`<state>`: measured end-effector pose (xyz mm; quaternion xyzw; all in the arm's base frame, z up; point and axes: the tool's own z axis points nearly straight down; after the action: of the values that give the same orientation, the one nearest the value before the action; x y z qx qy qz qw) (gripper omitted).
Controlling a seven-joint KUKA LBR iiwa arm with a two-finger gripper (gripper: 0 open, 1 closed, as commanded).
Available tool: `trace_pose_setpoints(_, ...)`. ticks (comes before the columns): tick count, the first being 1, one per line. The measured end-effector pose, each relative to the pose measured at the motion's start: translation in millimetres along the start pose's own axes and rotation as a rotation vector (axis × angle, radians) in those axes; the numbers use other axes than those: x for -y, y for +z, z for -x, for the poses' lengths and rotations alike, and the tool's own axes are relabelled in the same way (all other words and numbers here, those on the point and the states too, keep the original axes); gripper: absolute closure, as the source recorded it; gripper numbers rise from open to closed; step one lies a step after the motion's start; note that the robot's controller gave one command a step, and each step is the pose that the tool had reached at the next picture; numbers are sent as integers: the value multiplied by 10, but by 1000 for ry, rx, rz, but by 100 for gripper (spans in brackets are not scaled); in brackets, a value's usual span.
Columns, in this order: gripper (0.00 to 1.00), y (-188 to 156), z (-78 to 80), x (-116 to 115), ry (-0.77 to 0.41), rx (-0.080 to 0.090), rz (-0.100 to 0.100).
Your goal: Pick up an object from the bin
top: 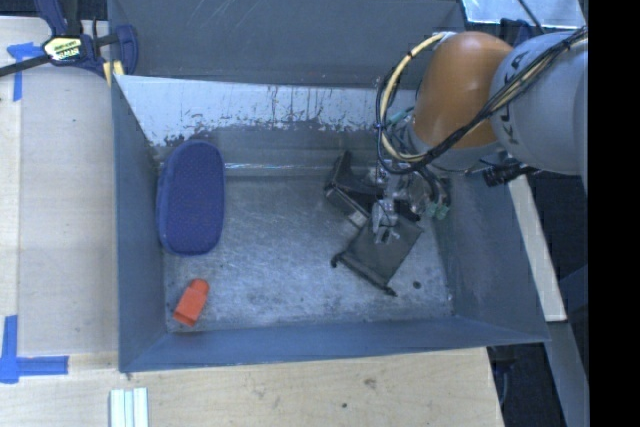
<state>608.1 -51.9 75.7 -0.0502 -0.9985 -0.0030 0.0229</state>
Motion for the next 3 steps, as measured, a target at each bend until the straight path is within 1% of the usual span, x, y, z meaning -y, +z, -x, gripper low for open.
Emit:
trace_pose_setpoints(1, 100, -1068, -107, -173, -16, 58, -3)
trace_pose_setpoints(2, 0, -1016, -121, -168, -16, 50, -4)
trace_pose_setpoints(3, 0, 92, -110, -3, 173, 43, 1)
